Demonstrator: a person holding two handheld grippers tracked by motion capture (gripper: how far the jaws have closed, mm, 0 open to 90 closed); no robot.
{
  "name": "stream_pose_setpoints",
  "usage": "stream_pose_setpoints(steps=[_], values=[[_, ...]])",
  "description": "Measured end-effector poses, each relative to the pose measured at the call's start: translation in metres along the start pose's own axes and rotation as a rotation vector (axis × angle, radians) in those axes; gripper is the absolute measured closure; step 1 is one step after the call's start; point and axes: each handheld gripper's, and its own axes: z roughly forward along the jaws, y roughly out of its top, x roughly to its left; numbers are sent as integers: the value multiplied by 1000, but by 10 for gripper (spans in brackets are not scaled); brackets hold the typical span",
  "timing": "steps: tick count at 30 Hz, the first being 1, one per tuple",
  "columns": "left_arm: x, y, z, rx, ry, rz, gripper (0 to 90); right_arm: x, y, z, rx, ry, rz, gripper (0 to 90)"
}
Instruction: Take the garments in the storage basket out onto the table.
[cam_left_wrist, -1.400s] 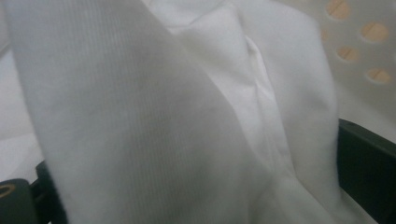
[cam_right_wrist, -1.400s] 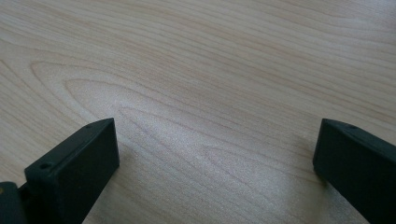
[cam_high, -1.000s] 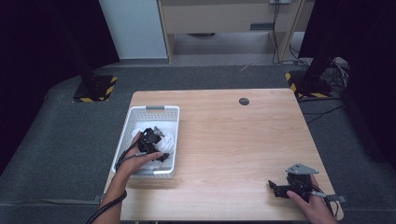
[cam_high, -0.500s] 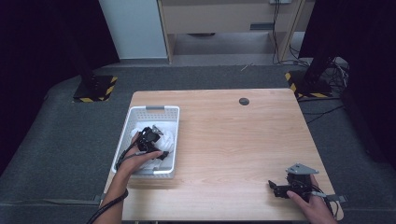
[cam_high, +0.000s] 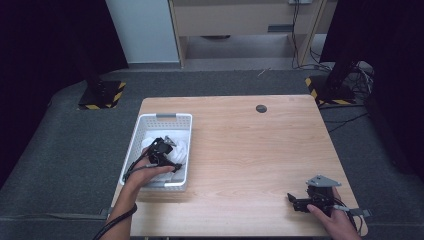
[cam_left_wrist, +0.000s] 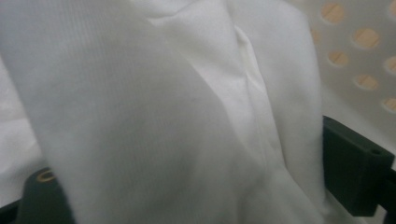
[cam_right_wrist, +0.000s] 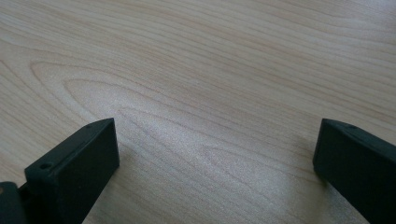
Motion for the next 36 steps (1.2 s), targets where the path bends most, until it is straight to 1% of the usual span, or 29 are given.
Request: stream_pose_setpoints(steps=[1, 2, 3, 4, 6, 7, 8, 10, 11, 12, 13, 14, 18, 23, 27, 28, 30, 34, 36], values=[[0, 0, -1, -3, -4, 1, 184, 0, 0, 0, 0, 0, 0, 5], [0, -1, -4, -3, -7, 2, 272, 0, 0, 0, 0, 0, 0, 5], [0, -1, -4, -3, -7, 2, 307, 0, 0, 0, 0, 0, 0, 5], [-1, -1, -5, -2, -7, 3, 307, 0, 0, 0, 0, 0, 0, 5], [-1, -1, -6, -2, -3, 4, 400, 0, 0, 0, 0, 0, 0, 5], [-2, -1, -7, -3, 0, 7, 400, 0, 0, 0, 0, 0, 0, 5], [-3, -1, -8, -2, -1, 9, 470, 0, 0, 0, 0, 0, 0, 5], [-3, -1, -8, 1, 2, 9, 538, 0, 0, 0, 0, 0, 0, 5], [-3, -1, -9, 6, 3, 1, 538, 0, 0, 0, 0, 0, 0, 5], [-3, 0, -9, 18, 12, -15, 583, 0, 0, 0, 0, 0, 0, 5], [-3, 0, -9, 18, 12, -15, 599, 0, 0, 0, 0, 0, 0, 5], [-4, 2, -10, 26, 15, -15, 612, 0, 0, 0, 0, 0, 0, 5], [-5, 2, -10, 29, 23, -9, 644, 0, 0, 0, 0, 0, 0, 5], [-6, 2, -11, 24, 26, -12, 654, 0, 0, 0, 0, 1, 0, 5], [-4, 2, -14, 10, 25, -17, 668, 0, 0, 0, -1, 3, -4, 5], [-5, 1, -15, -2, 28, -10, 671, 0, 0, 0, 0, 4, -4, 5], [-5, 0, -15, -8, 30, -5, 673, 0, 0, 0, -1, 4, -4, 5], [-5, -1, -19, -35, 40, -1, 678, 0, 0, 0, -1, 4, -5, 5], [-5, -1, -21, -40, 41, 2, 682, 0, 0, 0, -1, 4, -4, 5]])
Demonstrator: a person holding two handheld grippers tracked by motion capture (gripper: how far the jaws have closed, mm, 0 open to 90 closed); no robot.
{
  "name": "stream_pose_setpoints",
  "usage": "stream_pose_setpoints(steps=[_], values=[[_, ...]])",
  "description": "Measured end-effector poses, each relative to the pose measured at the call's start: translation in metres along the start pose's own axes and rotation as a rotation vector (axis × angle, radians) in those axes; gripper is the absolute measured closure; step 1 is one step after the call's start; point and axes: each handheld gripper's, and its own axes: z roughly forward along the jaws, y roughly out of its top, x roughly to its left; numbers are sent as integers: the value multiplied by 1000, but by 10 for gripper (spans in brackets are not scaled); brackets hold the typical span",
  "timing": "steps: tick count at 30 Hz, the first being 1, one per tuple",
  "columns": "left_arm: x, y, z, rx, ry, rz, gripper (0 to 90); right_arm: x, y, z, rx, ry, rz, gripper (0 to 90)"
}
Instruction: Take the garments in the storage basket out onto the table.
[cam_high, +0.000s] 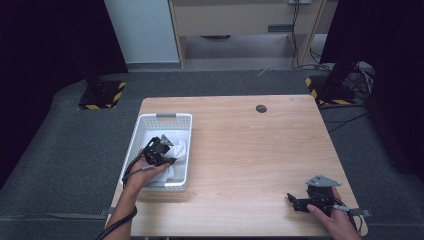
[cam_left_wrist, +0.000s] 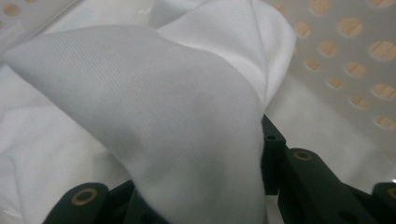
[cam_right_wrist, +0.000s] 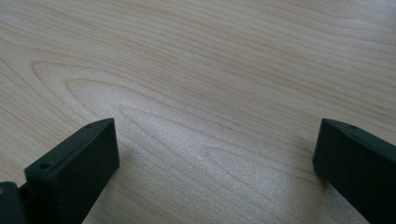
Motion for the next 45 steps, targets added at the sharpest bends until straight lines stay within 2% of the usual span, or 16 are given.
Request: stream_pose_setpoints(steps=[9, 18, 21, 29, 45], values=[[1, -1, -5, -33, 3, -9, 693, 0, 0, 0, 0, -1, 1, 5], [-1, -2, -10, -49, 2, 6, 695, 1, 0, 0, 1, -2, 2, 5], [0, -3, -15, -78, 4, 5, 696, 1, 0, 0, 1, -1, 1, 5], [-2, -3, -24, -115, 20, 8, 696, 1, 0, 0, 1, -1, 3, 5], [-11, 1, -60, -236, 42, 24, 697, 1, 1, 1, 1, 6, -4, 5]])
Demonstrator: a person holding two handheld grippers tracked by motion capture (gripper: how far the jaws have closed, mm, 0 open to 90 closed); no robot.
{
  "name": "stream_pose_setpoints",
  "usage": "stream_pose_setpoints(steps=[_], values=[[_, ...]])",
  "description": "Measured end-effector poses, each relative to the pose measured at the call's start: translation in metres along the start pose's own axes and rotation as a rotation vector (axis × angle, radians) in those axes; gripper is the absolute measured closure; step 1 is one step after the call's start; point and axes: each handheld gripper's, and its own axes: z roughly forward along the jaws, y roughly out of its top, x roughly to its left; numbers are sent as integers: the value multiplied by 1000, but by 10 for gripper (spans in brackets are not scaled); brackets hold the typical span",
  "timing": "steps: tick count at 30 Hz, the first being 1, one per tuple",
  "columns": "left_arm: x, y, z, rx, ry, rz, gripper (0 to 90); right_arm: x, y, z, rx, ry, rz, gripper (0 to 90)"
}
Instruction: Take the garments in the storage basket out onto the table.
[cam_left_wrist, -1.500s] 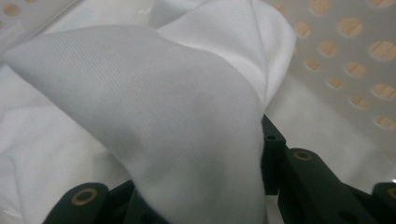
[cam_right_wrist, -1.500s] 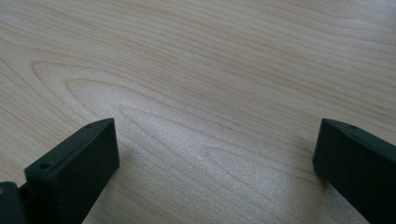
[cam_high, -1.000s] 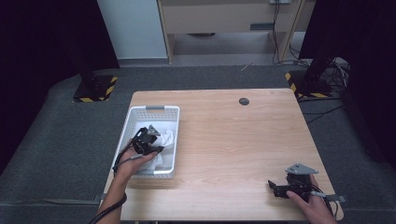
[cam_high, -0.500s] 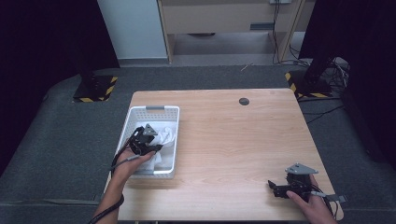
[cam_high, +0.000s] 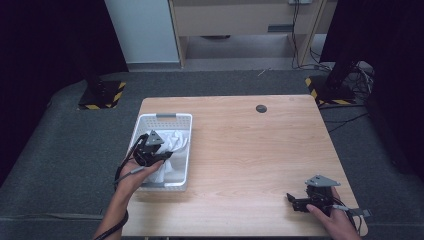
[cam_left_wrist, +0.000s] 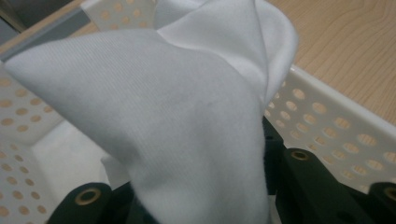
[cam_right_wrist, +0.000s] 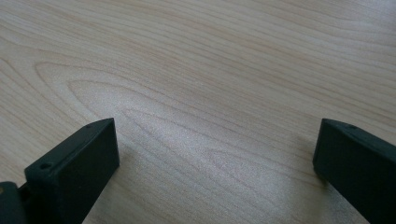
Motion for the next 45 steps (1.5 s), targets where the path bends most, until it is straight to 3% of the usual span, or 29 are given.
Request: stream_pose_setpoints(steps=[6, 13, 23, 33, 45], values=[[-1, 11, -15, -53, 8, 4, 698, 0, 0, 0, 0, 0, 0, 5], [-4, 24, -33, -75, 30, 26, 698, 0, 0, 0, 0, 0, -1, 5], [-9, 33, -44, -113, 37, 47, 698, 0, 0, 0, 0, 1, -1, 5], [-10, 36, -51, -123, 30, 46, 698, 1, 1, 1, 1, 1, 0, 5], [-17, 44, -64, -128, 46, 77, 698, 1, 1, 1, 1, 1, 0, 5]])
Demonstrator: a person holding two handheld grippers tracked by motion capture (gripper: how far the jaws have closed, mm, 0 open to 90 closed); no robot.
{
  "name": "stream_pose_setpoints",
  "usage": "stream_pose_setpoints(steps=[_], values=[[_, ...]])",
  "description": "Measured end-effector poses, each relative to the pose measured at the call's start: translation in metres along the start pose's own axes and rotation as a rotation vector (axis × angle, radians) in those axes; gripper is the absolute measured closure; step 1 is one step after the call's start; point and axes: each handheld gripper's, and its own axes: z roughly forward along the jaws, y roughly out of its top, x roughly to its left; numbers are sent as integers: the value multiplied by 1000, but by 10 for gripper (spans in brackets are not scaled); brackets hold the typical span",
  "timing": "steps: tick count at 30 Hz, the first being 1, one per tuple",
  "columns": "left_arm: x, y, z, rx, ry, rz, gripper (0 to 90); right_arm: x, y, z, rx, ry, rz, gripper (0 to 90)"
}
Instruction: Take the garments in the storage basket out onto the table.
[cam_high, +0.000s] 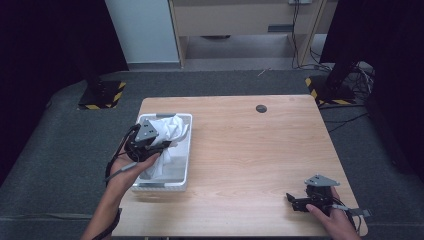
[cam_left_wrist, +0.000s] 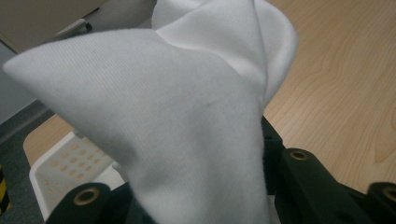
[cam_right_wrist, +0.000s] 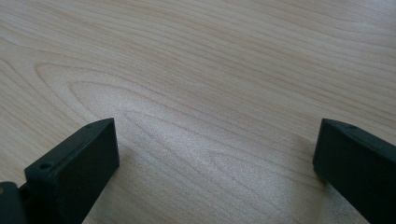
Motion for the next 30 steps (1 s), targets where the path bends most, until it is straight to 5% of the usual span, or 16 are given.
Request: stream_pose_setpoints(steps=[30], values=[[-8, 10, -2, 37, 13, 13, 697, 0, 4, 4, 0, 16, -16, 5]])
